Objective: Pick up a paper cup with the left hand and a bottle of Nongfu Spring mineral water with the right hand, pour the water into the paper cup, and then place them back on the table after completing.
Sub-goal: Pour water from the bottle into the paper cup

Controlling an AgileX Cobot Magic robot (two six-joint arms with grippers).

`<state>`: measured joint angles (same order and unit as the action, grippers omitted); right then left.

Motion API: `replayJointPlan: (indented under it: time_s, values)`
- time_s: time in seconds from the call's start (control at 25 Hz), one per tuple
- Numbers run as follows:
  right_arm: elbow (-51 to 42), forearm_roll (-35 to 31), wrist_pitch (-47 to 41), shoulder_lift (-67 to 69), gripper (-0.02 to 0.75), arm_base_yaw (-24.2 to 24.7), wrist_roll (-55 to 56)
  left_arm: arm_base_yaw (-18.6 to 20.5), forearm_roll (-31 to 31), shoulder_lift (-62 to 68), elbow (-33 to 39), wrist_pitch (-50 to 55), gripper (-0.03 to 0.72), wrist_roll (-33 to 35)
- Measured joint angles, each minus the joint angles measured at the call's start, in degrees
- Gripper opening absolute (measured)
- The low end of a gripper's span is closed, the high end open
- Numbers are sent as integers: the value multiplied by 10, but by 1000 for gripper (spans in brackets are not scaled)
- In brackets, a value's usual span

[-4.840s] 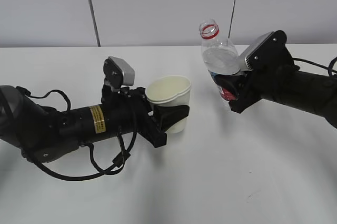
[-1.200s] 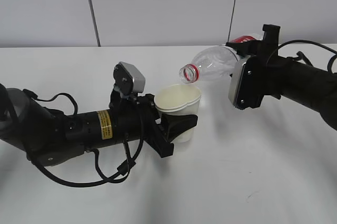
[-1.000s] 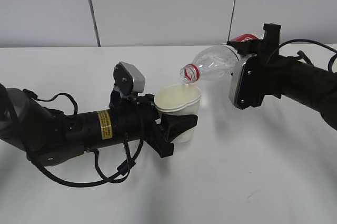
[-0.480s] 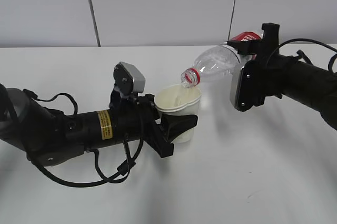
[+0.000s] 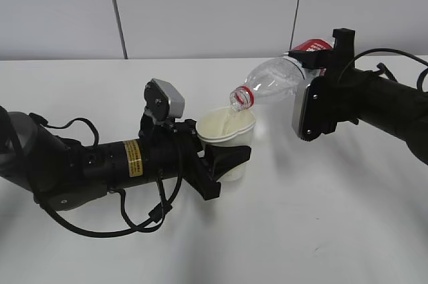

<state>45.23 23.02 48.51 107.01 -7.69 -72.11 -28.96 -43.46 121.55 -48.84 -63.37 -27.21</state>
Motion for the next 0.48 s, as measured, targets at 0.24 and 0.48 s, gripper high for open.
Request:
replayJointPlan:
  time_s: [0.24, 0.48]
  values:
    - [0, -6, 1, 0, 375, 0, -8, 0, 0, 0, 0, 0, 354, 0]
    - [0, -13, 4, -3, 375, 0, -14, 0, 0, 0, 0, 0, 354, 0]
